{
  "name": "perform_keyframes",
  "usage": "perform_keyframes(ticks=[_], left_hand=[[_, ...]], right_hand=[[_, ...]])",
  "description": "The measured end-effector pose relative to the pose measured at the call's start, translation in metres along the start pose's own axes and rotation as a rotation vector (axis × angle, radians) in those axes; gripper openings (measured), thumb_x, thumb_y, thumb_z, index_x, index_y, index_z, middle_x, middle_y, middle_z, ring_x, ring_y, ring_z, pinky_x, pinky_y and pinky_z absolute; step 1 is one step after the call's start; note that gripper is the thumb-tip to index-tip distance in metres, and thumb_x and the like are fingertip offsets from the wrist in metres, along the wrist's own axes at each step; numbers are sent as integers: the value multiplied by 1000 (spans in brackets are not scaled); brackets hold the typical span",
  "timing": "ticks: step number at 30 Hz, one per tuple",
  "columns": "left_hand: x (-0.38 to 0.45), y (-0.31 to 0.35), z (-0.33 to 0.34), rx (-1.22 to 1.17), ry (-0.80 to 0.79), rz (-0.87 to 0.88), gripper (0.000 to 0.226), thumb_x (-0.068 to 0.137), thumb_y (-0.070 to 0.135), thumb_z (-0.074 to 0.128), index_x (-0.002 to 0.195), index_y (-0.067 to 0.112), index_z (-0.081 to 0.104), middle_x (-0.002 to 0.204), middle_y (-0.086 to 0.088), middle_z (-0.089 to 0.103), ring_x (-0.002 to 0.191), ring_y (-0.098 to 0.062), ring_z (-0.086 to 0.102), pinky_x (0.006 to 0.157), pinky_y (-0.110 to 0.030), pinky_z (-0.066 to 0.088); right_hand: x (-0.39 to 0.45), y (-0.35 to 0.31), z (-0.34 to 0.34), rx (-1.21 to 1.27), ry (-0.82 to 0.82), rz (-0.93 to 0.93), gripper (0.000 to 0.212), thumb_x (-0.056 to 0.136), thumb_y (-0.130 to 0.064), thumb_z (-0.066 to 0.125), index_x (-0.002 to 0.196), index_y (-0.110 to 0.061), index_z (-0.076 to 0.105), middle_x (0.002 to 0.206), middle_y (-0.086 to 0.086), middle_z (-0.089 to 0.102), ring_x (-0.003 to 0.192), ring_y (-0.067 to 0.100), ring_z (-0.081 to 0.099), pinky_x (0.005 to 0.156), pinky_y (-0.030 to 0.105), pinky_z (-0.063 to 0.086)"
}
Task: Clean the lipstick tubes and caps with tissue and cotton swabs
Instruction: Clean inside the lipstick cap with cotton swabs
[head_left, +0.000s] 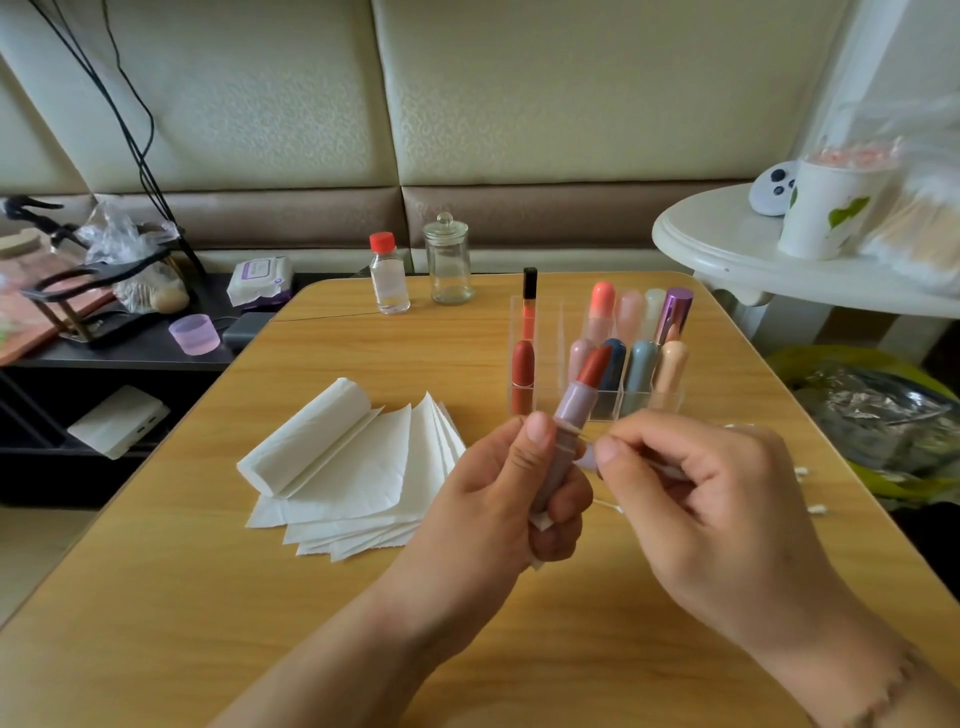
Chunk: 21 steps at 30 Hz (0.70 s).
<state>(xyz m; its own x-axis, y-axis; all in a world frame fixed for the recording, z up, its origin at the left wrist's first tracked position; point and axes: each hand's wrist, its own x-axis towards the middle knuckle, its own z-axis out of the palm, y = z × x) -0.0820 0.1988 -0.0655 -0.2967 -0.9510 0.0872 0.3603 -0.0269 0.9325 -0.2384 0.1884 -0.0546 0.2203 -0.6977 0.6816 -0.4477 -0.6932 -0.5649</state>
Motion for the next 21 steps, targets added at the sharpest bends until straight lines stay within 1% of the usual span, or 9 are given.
perform_keyframes(ticks=[2,3,5,7,9,12,15,18,21], left_hand=[[0,0,1,-15,16,-7,41,87,53,48,84,15,64,62,-4,39,53,-14,30,54,-29,22],[0,0,1,-21,18,-12,42,87,53,46,82,17,67,62,-3,40,52,-13,31,54,-28,23],[0,0,1,-21,7,-20,44,91,52,43,79,17,67,62,-3,41,53,-13,31,53,-26,25],[0,0,0,-16,4,-28,47,92,52,40,79,17,68,61,-2,41,52,-13,32,52,-25,26],[0,1,0,-18,11,-37,49,91,53,39,79,18,70,60,-2,41,51,-13,32,52,-25,26],[0,1,-1,-24,14,-48,51,91,54,38,80,14,69,59,-2,41,51,-13,31,52,-26,24],[0,1,-3,-33,15,-66,52,91,56,39,79,15,68,58,-1,38,50,-13,28,52,-25,24],[0,2,-4,-87,-12,-72,52,87,59,44,82,13,68,58,0,36,51,-12,27,51,-23,25],[1,1,-5,-84,-81,-47,51,82,61,59,92,12,67,62,1,36,54,-12,28,55,-26,22]], right_hand=[[0,1,-1,1,20,15,28,97,-31,52,75,-20,65,51,-12,52,44,9,48,42,21,35],[0,1,-1,-10,19,11,28,97,-31,52,75,-21,66,51,-12,52,44,10,48,42,22,35],[0,0,-1,-30,-11,-7,28,96,-30,53,71,-23,65,50,-14,47,43,10,46,42,22,32],[0,0,-1,-20,-12,-4,28,96,-29,53,72,-22,66,50,-14,49,43,11,47,41,21,32],[0,1,-2,-4,0,0,27,97,-28,53,75,-21,67,52,-15,51,43,9,46,42,17,30],[0,0,-2,-16,-42,-15,28,95,-28,54,71,-21,67,49,-17,42,42,8,42,44,15,25],[0,0,-2,-13,-18,-4,27,97,-29,52,75,-24,66,50,-15,45,43,9,44,43,16,28],[0,1,-2,-34,-44,-16,28,97,-29,53,73,-23,65,50,-16,41,43,8,42,44,16,26],[1,1,-2,-27,-21,-1,27,97,-31,52,75,-22,65,51,-16,44,43,8,44,43,17,29]])
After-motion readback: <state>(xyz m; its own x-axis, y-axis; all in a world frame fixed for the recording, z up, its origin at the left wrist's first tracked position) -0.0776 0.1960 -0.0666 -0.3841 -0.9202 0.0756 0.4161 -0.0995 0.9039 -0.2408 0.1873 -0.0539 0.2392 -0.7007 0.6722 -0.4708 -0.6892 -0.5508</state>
